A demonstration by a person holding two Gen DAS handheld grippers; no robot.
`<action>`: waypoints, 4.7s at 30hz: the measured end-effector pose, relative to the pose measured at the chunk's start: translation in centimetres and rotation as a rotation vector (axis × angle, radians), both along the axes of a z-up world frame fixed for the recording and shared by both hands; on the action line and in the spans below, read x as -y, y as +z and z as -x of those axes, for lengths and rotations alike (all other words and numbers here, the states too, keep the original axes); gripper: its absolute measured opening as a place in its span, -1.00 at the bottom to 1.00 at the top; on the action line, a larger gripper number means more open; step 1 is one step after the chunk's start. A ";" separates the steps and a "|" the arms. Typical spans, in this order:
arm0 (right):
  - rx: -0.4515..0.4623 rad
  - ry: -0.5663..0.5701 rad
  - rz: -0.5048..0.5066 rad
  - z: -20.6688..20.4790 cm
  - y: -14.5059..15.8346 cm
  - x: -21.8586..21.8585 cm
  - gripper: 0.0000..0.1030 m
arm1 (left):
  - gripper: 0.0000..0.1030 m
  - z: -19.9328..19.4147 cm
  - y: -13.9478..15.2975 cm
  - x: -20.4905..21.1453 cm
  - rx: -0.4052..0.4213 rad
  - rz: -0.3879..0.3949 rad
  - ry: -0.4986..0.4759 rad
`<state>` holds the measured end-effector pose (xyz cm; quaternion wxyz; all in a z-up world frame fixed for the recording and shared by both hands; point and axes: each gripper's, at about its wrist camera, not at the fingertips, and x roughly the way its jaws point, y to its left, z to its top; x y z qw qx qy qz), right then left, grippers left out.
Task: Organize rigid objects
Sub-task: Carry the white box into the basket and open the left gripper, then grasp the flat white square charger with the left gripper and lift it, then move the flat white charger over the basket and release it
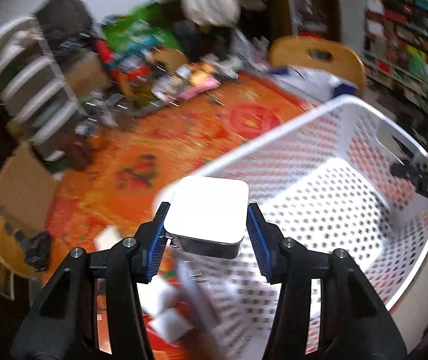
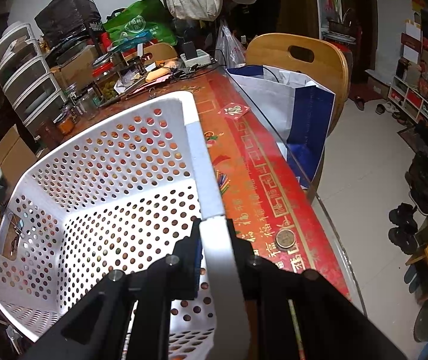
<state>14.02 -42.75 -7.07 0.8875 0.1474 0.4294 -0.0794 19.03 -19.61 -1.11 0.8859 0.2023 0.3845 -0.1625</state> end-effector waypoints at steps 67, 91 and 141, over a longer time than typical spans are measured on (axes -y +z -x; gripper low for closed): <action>-0.085 -0.044 0.077 -0.5 0.0 -0.9 -0.78 | 0.28 -16.4 -12.1 -22.4 -0.285 0.193 0.342; -0.068 -0.019 0.070 -0.5 0.0 -0.9 -0.78 | 0.28 -11.8 -4.0 -22.1 0.129 0.160 0.422; -0.029 0.024 0.022 -0.8 -0.3 -0.8 -0.77 | 0.29 -4.6 -11.6 10.6 -0.327 -0.529 -0.149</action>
